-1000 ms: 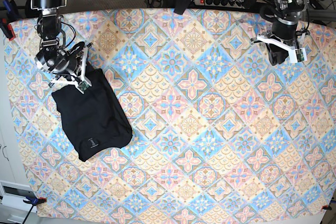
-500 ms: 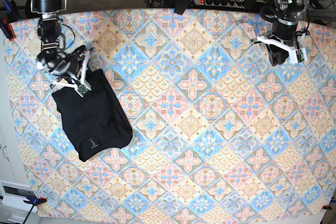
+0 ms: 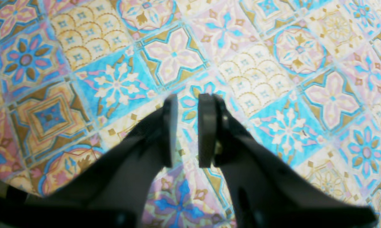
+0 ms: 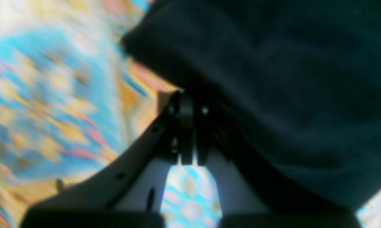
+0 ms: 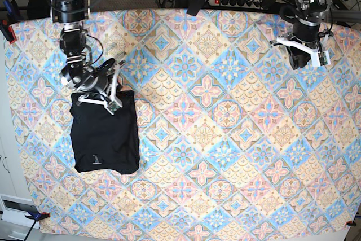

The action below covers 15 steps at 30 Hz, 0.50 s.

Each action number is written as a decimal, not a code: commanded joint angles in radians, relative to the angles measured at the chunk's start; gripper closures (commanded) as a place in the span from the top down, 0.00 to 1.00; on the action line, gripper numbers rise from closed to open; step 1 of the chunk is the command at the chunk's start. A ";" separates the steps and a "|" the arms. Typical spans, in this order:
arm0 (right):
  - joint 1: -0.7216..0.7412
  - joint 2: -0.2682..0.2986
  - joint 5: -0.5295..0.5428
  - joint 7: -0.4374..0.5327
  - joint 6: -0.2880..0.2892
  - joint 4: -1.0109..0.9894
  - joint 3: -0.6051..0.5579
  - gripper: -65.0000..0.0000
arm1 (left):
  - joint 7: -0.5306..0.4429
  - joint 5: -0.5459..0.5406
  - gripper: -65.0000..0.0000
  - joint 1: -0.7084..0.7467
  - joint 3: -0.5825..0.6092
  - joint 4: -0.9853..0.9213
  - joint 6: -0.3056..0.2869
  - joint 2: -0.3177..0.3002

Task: Fold the T-shirt properly
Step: 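Drag the folded shirt further with the right gripper, then release it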

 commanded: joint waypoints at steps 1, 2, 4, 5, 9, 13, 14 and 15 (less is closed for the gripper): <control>0.000 -0.013 0.011 -0.015 0.023 0.001 -0.003 0.01 | -0.019 -0.003 0.18 0.007 -0.005 0.022 -0.003 -0.005; 0.000 -0.023 0.011 -0.015 0.023 0.001 -0.003 0.01 | -0.019 -0.003 0.18 0.007 -0.005 0.022 -0.003 -0.005; 0.006 -0.030 0.011 -0.015 0.023 0.001 -0.003 0.01 | -0.019 -0.003 0.18 0.007 -0.005 0.022 -0.003 -0.005; 0.020 -0.033 0.011 -0.017 0.023 0.001 -0.003 0.01 | -0.019 -0.003 0.18 0.007 -0.005 0.022 -0.003 -0.005; 0.043 -0.035 0.011 -0.017 0.023 0.003 -0.005 0.01 | -0.019 -0.003 0.18 0.015 -0.007 0.022 -0.003 -0.005; 0.023 -0.030 0.011 -0.023 0.023 0.020 -0.003 0.01 | -0.019 -0.004 0.18 0.030 -0.007 0.023 -0.003 -0.005; 0.001 -0.030 0.011 -0.035 0.023 0.036 0.002 0.00 | -0.019 -0.004 0.18 0.034 -0.007 0.023 -0.003 -0.005; -0.025 -0.029 0.011 -0.049 0.023 0.067 0.008 0.00 | -0.019 -0.004 0.18 0.046 -0.007 0.023 -0.003 -0.005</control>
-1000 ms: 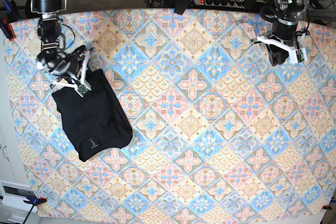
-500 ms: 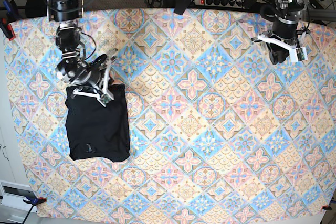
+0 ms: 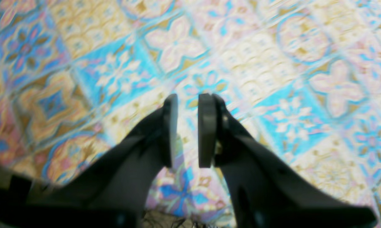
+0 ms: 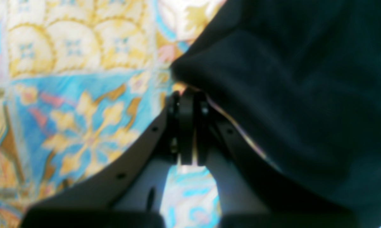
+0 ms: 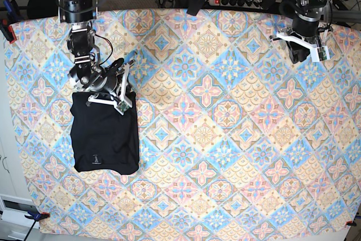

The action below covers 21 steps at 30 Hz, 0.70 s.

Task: Fold the T-shirt properly

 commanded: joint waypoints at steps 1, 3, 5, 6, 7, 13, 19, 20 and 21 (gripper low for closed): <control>-0.029 0.016 -0.002 -0.019 0.011 0.049 0.007 0.00 | -0.022 -0.004 0.18 0.020 -0.006 0.023 -0.004 -0.008; -0.088 0.051 -0.002 -0.039 0.011 0.127 0.014 0.00 | -0.022 -0.004 0.18 0.048 -0.006 0.023 -0.006 -0.010; -0.145 0.074 0.000 -0.059 0.011 0.214 0.023 0.00 | -0.022 -0.004 0.18 0.079 -0.006 0.024 -0.006 -0.011; -0.179 0.085 0.000 -0.071 0.011 0.254 0.039 0.00 | -0.022 -0.004 0.18 0.096 -0.006 0.024 -0.006 -0.011; -0.214 0.094 0.000 -0.083 0.011 0.288 0.062 0.00 | -0.022 -0.004 0.18 0.114 -0.006 0.032 -0.006 -0.013; -0.415 0.099 0.003 -0.122 0.011 0.480 0.229 0.00 | -0.022 -0.004 0.09 0.272 0.001 0.075 -0.009 -0.008; -0.615 0.099 0.003 -0.131 0.011 0.566 0.359 0.00 | -0.025 -0.004 0.07 0.405 0.001 0.079 -0.009 -0.007; -0.644 0.099 0.003 -0.129 0.011 0.566 0.381 0.00 | -0.025 -0.004 0.07 0.428 0.001 0.079 -0.009 -0.007; -0.673 0.096 0.004 -0.128 0.011 0.566 0.401 0.00 | -0.025 -0.004 0.07 0.450 0.001 0.078 -0.009 -0.007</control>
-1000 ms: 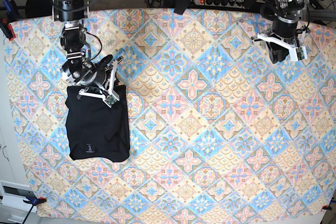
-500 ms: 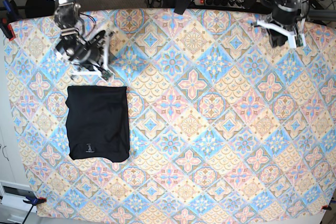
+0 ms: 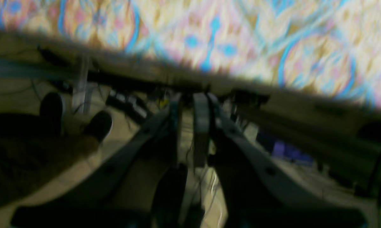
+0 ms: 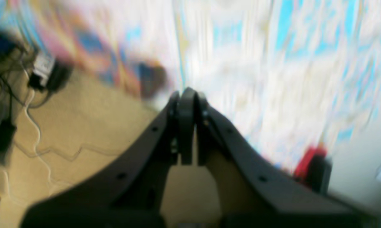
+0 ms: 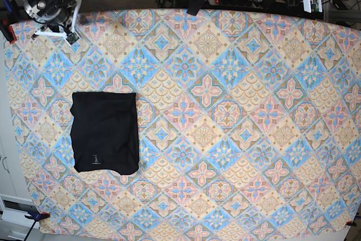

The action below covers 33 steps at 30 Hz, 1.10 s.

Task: Fold the T-shirt properly

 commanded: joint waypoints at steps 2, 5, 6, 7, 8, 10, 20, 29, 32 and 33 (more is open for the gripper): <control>-0.063 0.003 0.003 0.012 -0.001 0.013 0.036 0.00 | -0.014 -0.002 0.07 0.047 0.011 0.010 0.001 -0.001; -0.140 -0.012 0.005 0.014 -0.001 -0.004 0.053 0.00 | -0.014 0.001 0.07 0.076 0.050 -0.015 0.001 -0.006; -0.166 -0.012 0.005 0.014 -0.001 -0.015 0.057 0.00 | -0.014 0.001 0.07 0.082 0.065 -0.032 0.001 -0.006; -0.188 -0.016 0.005 0.016 -0.001 -0.029 0.061 0.00 | -0.014 0.001 0.07 0.082 0.080 -0.047 0.001 -0.006; -0.208 -0.027 0.005 0.017 -0.001 -0.047 0.067 0.00 | -0.014 0.006 0.07 0.082 0.094 -0.072 0.001 -0.007; -0.229 -0.047 0.005 0.049 -0.001 -0.095 0.070 0.00 | -0.016 0.006 0.07 0.076 0.120 -0.138 0.001 -0.007; -0.135 -0.061 0.005 0.330 -0.001 -0.650 0.111 0.00 | -0.357 0.032 0.07 -0.105 0.334 -0.699 0.004 -0.093; 0.118 -0.063 0.003 0.585 -0.001 -1.203 0.113 0.00 | -0.556 0.053 0.07 -0.389 0.484 -1.199 0.005 -0.096; 0.184 -0.063 0.002 0.686 -0.001 -1.364 0.113 0.00 | -0.620 0.053 0.07 -0.484 0.562 -1.359 0.005 -0.096; 0.202 -0.063 0.002 0.729 -0.001 -1.413 0.113 0.00 | -0.640 0.053 0.07 -0.516 0.587 -1.420 0.005 -0.096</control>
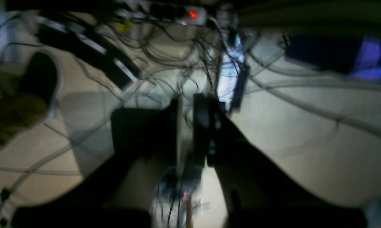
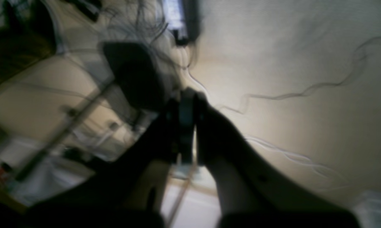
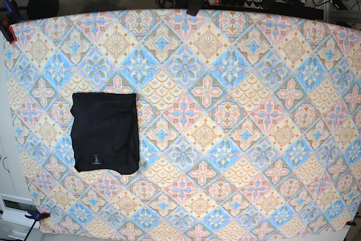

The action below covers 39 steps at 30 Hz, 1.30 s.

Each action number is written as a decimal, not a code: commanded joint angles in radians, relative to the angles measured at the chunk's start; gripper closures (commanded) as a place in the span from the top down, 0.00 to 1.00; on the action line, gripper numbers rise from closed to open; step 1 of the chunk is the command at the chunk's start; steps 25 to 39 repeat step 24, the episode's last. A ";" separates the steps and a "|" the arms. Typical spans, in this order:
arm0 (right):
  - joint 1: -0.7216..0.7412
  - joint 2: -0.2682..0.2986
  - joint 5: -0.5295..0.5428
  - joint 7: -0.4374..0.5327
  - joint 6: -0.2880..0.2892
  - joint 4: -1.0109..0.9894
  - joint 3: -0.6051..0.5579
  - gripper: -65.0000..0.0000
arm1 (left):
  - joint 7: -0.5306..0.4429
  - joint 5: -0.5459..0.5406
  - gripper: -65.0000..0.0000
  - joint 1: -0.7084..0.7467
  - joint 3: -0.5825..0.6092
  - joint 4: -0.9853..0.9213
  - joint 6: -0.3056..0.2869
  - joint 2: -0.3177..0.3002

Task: Fold the T-shirt properly

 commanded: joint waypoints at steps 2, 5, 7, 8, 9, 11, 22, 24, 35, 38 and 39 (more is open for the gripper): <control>0.037 0.014 0.015 0.101 0.011 -0.078 0.000 0.00 | -0.072 0.000 0.07 -0.047 0.053 -0.118 0.005 -0.009; 0.083 0.014 0.015 0.190 0.011 -0.189 -0.003 0.00 | -0.179 -0.003 0.07 -0.143 0.159 -0.277 0.005 0.002; 0.100 0.012 0.015 0.217 0.011 -0.229 -0.003 0.00 | -0.220 -0.008 0.07 -0.186 0.214 -0.335 0.005 0.024; 0.110 0.012 0.015 0.227 0.011 -0.239 -0.003 0.00 | -0.228 -0.008 0.07 -0.206 0.233 -0.351 0.005 0.030; 0.116 0.012 0.013 0.234 0.011 -0.248 -0.003 0.00 | -0.227 -0.008 0.07 -0.222 0.245 -0.362 0.005 0.039; 0.131 0.012 0.013 0.236 -0.050 -0.252 -0.003 0.01 | -0.227 -0.003 0.07 -0.243 0.259 -0.374 0.005 0.057; 0.199 -0.060 0.010 0.181 -0.274 -0.253 -0.005 0.01 | -0.227 -0.008 0.08 -0.261 0.262 -0.375 0.005 0.077; 0.199 -0.060 0.010 0.164 -0.314 -0.253 -0.005 0.01 | -0.227 -0.008 0.08 -0.263 0.260 -0.375 0.005 0.076; 0.199 -0.060 0.010 0.164 -0.314 -0.253 -0.005 0.01 | -0.227 -0.008 0.08 -0.263 0.260 -0.375 0.005 0.076; 0.199 -0.060 0.010 0.164 -0.314 -0.253 -0.005 0.01 | -0.227 -0.008 0.08 -0.263 0.260 -0.375 0.005 0.076; 0.199 -0.060 0.010 0.164 -0.314 -0.253 -0.005 0.01 | -0.227 -0.008 0.08 -0.263 0.260 -0.375 0.005 0.076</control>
